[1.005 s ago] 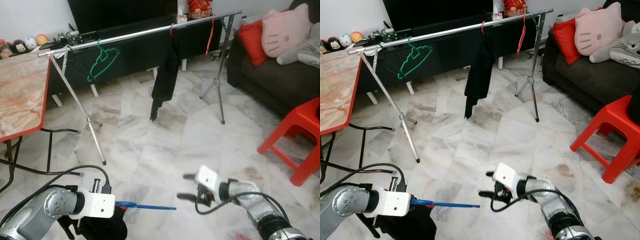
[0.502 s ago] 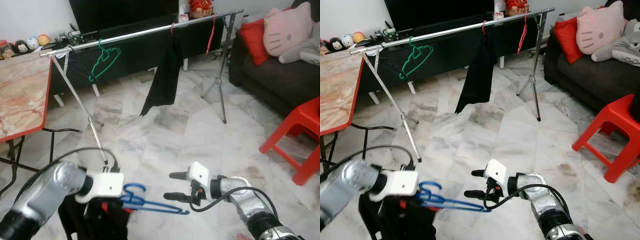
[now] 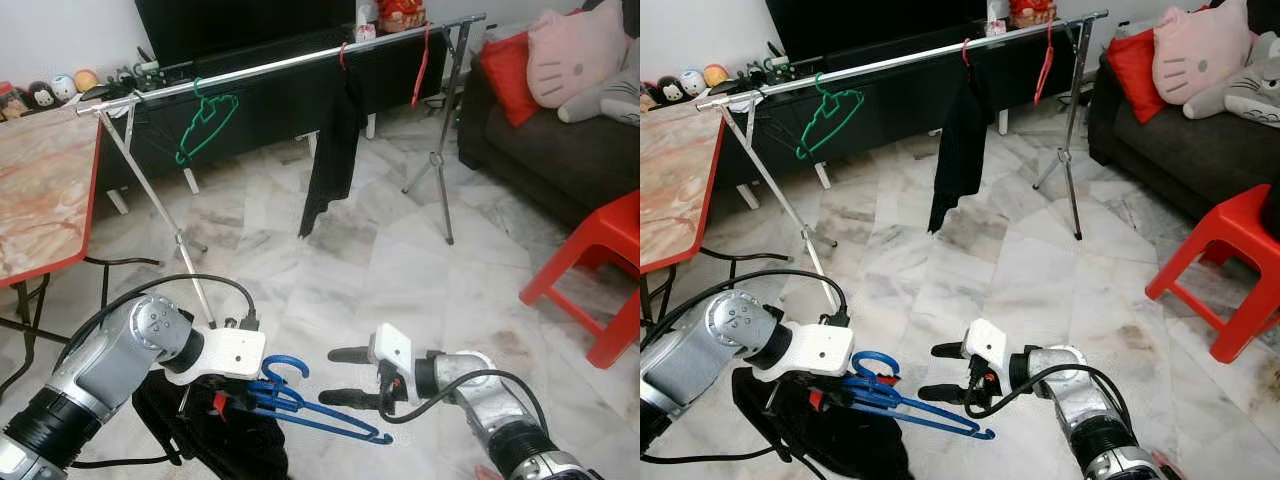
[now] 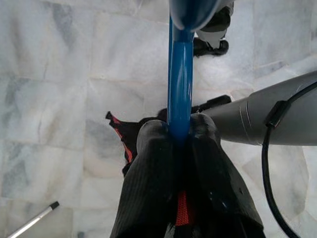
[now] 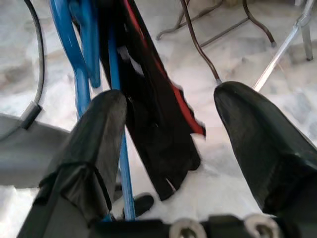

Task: Hang hanger

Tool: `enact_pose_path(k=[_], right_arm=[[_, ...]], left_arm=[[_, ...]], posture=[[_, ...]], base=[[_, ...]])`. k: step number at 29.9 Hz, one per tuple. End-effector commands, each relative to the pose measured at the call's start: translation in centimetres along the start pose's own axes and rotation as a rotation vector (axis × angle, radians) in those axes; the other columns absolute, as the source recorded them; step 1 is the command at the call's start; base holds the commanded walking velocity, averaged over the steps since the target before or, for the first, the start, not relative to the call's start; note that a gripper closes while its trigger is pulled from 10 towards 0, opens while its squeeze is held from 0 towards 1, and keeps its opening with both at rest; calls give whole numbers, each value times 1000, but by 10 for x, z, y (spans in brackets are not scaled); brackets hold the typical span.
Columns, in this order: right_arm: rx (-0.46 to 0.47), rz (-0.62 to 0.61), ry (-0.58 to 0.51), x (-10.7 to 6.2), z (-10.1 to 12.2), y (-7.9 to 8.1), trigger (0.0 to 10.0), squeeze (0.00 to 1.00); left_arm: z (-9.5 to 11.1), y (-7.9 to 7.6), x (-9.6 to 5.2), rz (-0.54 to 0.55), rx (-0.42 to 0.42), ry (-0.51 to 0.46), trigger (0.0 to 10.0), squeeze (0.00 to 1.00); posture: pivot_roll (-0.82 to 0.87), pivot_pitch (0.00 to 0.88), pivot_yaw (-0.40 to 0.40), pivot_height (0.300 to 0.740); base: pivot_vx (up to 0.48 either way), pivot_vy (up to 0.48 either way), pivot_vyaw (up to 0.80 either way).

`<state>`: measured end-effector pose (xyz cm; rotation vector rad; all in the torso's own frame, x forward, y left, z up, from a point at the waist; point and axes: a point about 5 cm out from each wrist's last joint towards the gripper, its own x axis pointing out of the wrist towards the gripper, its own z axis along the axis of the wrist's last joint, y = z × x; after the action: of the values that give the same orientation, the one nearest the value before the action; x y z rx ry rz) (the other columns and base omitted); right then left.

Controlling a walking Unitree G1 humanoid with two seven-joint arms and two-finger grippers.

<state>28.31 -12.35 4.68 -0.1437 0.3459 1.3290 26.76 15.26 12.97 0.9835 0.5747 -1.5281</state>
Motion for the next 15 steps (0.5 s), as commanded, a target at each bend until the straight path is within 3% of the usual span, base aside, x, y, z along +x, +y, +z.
enact_pose_path(k=[1, 10, 15], right_arm=[[-28, 31, -56, 4, 16, -3, 10000, 0], [-38, 34, -56, 6, 18, -3, 10000, 0], [-64, 38, 9, 20, 9, 3, 10000, 0]], left_arm=[[6, 5, -3, 3, 21, 15, 10000, 0], [12, 10, -1, 11, 15, -2, 10000, 0], [30, 24, -2, 50, 37, -19, 10000, 0]], posture=[[-85, 0, 116, 740], [-85, 0, 115, 740], [-65, 0, 103, 740]], base=[[0, 0, 0], [0, 0, 0], [0, 0, 0]])
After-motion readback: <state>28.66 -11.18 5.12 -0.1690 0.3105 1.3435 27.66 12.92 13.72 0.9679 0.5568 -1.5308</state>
